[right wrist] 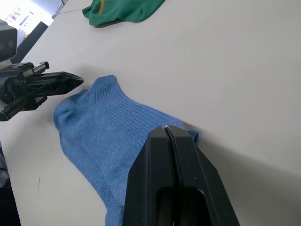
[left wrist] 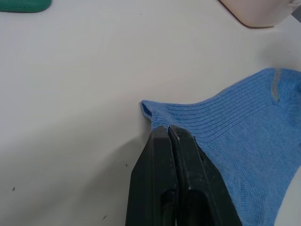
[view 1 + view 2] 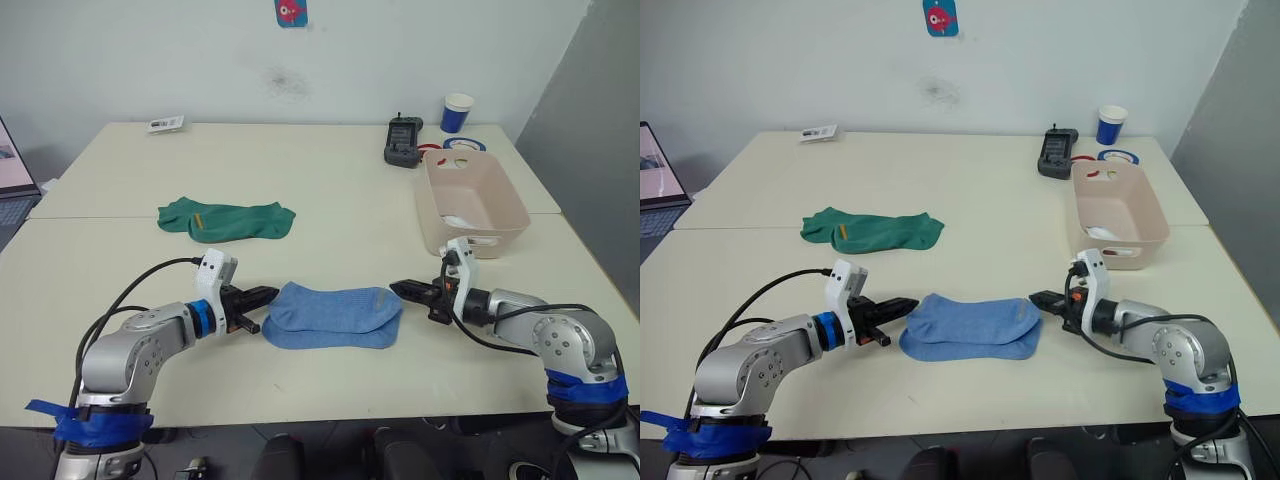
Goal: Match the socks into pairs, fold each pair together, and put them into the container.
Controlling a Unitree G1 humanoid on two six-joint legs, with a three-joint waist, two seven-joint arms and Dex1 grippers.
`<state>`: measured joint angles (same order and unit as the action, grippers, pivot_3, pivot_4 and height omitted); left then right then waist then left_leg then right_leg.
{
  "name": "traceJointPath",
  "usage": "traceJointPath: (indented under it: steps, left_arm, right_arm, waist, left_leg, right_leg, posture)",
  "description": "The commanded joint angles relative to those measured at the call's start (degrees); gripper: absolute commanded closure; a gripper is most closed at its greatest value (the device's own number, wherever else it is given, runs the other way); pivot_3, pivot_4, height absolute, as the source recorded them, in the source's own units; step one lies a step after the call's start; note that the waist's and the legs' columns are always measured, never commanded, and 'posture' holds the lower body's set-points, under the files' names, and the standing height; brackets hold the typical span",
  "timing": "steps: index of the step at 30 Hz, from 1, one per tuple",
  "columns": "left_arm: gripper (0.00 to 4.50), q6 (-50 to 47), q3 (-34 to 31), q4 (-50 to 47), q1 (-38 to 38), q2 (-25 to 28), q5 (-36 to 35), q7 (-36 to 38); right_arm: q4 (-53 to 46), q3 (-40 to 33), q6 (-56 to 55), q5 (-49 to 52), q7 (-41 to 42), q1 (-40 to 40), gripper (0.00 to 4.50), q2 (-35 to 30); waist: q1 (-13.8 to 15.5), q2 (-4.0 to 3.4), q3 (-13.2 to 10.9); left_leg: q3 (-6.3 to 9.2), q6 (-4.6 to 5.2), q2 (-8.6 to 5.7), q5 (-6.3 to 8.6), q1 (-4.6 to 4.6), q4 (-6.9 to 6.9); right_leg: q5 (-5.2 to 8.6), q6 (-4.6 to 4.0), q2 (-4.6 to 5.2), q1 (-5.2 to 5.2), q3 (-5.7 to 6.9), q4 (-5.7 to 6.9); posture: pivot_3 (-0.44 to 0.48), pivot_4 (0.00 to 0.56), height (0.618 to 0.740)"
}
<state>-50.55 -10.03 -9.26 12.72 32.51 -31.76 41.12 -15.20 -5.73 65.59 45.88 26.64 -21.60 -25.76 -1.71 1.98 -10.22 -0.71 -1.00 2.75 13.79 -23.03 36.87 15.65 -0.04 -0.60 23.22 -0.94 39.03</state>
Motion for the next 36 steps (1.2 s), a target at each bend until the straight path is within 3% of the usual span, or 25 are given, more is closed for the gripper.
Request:
traceJointPath:
  steps: [1,6,7,10,14,16,26,27,29,32,36]
  left_arm:
    - [4.49,1.97,-1.82,-2.05,-0.79,1.0,-0.35,-0.34]
    - [4.49,1.87,-4.76,-0.18,-0.81,3.92,-0.65,-0.01]
    - [4.32,1.51,-5.25,-0.12,-1.18,4.52,-1.39,0.8]
    - [3.64,-0.83,-6.03,-0.19,-1.91,4.44,-4.11,1.93]
    - [2.33,-5.32,-6.95,0.95,-1.43,0.89,-6.76,-2.25]
    - [1.73,-7.81,-7.2,0.79,-1.46,-0.58,-8.13,-3.76]
    - [1.73,-9.4,-4.83,0.98,-1.82,-3.05,-8.15,-6.62]
    - [1.71,-9.31,-4.7,1.19,-1.66,-3.15,-8.09,-6.69]
    - [2.12,-9.02,-4.51,1.35,-1.09,-3.57,-8.42,-6.52]
    - [2.94,-8.87,-4.24,1.3,-0.98,-3.44,-8.46,-6.27]
    - [4.21,-8.75,-3.87,0.87,-1.59,-2.91,-8.49,-5.93]
  right_arm:
    - [-1.93,-1.37,0.32,1.45,0.24,-1.29,4.5,-0.25]
    - [-2.59,-0.81,0.96,1.14,0.03,-1.4,4.5,-0.54]
    - [-2.69,-0.84,1.09,1.01,-0.17,-1.31,4.5,-0.56]
    - [-2.74,-0.86,0.88,0.26,-0.51,-0.81,4.11,-0.84]
    - [-2.85,-1.5,0.81,0.1,-1.71,-0.02,2.85,-0.59]
    - [-3.0,-1.64,1.21,0.37,-2.04,0.42,2.84,-0.49]
    - [-4.36,-1.18,2.45,1.28,-2.55,2.33,2.84,0.35]
    - [-4.44,-1.24,2.33,1.49,-2.34,2.3,3.02,0.65]
    - [-4.3,-1.32,2.28,1.87,-1.98,2.12,3.43,1.27]
    - [-4.05,-1.33,2.56,1.88,-1.89,1.85,4.49,1.66]
    - [-3.64,-1.08,2.61,1.24,-1.76,1.91,4.5,1.27]
  waist:
    - [0.0,0.0,0.0]
    - [-0.01,0.0,0.0]
    - [-0.05,0.0,0.0]
    - [-0.01,0.0,0.0]
    - [0.01,0.0,0.0]
    - [0.02,0.0,0.0]
    - [0.04,-0.01,0.01]
    - [0.03,-0.01,0.01]
    - [0.04,-0.01,0.01]
    - [0.04,-0.01,0.01]
    - [0.04,-0.01,0.01]
  left_leg:
    - [0.0,0.0,0.0,0.0,0.0,0.0]
    - [0.01,0.0,0.0,0.0,0.0,0.0]
    - [0.01,0.0,0.0,0.0,0.0,0.0]
    - [0.01,0.0,0.01,0.0,0.0,-0.02]
    - [0.0,0.0,0.03,0.0,-0.01,-0.03]
    - [0.0,0.0,0.02,0.0,-0.03,-0.02]
    - [0.01,0.0,-0.01,0.0,0.0,-0.03]
    - [0.01,0.0,-0.02,0.0,0.0,-0.03]
    - [0.02,0.0,-0.02,0.0,0.0,-0.03]
    - [0.02,0.0,-0.03,0.0,-0.02,-0.03]
    - [0.01,0.0,-0.02,0.0,-0.02,-0.03]
  right_leg:
    - [0.0,0.0,0.0,0.0,0.0,0.0]
    - [0.0,0.0,0.01,0.0,0.01,0.0]
    - [0.0,0.0,0.02,0.01,0.0,0.0]
    - [0.0,0.0,0.03,0.02,0.01,0.0]
    - [0.01,0.0,0.18,0.01,0.02,-0.01]
    - [0.01,0.01,0.19,0.0,0.02,-0.01]
    - [0.01,0.01,0.19,-0.01,0.01,0.0]
    - [0.01,0.01,0.19,-0.01,0.02,0.0]
    - [0.01,0.01,0.19,-0.01,0.03,0.0]
    - [0.01,0.01,0.18,-0.01,0.03,-0.01]
    - [0.01,0.01,0.19,-0.01,0.02,-0.02]
  posture:
    - [0.0,0.15,0.74]
    - [0.0,0.15,0.74]
    - [0.0,0.15,0.74]
    - [0.0,0.15,0.74]
    - [0.0,0.15,0.74]
    - [0.0,0.15,0.74]
    - [0.0,0.15,0.74]
    - [0.0,0.15,0.74]
    - [0.0,0.15,0.74]
    - [0.0,0.15,0.74]
    - [0.0,0.15,0.74]
